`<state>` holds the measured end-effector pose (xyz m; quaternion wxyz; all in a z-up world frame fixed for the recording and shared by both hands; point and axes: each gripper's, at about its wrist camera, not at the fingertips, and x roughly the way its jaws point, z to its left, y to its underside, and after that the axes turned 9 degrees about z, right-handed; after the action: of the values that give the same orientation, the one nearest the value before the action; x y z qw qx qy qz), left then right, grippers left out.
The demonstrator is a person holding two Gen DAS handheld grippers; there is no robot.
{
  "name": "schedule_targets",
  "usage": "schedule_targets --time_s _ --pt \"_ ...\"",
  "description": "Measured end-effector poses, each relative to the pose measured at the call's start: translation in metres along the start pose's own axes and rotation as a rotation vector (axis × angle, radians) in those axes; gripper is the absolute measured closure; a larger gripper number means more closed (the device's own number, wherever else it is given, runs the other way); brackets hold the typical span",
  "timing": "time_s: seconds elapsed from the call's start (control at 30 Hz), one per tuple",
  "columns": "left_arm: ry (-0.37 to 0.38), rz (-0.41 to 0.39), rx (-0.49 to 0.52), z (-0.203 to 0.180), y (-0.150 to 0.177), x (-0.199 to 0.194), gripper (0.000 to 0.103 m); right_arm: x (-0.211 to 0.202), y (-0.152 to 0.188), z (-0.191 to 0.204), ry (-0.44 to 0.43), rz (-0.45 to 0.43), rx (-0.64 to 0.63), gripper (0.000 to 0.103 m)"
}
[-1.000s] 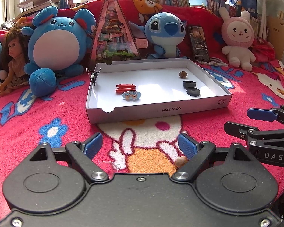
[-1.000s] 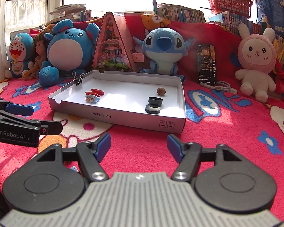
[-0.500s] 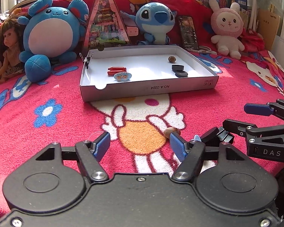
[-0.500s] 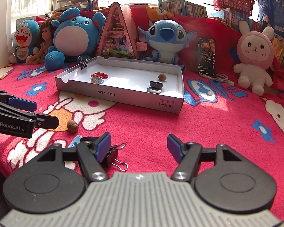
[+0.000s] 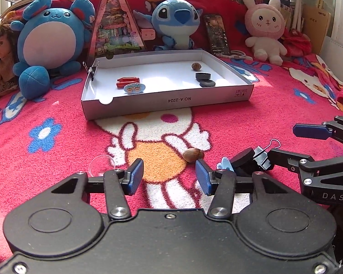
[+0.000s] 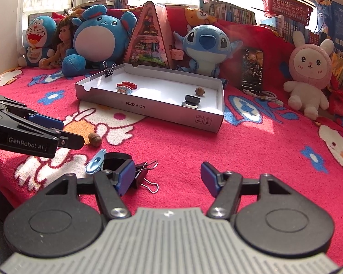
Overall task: Organize rigid objects
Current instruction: 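Grasp the black binder clip with the right tool while the left tool grasps another brown nut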
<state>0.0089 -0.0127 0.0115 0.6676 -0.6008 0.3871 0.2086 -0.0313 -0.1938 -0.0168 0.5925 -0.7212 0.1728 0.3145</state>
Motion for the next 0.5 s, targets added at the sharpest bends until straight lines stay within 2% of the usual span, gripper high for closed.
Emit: schedule_targets --time_s 0.5 --pt "-0.001 0.01 0.025 -0.012 -0.006 0.018 0.056 0.005 0.005 0.006 -0.019 0.021 -0.071 0.027"
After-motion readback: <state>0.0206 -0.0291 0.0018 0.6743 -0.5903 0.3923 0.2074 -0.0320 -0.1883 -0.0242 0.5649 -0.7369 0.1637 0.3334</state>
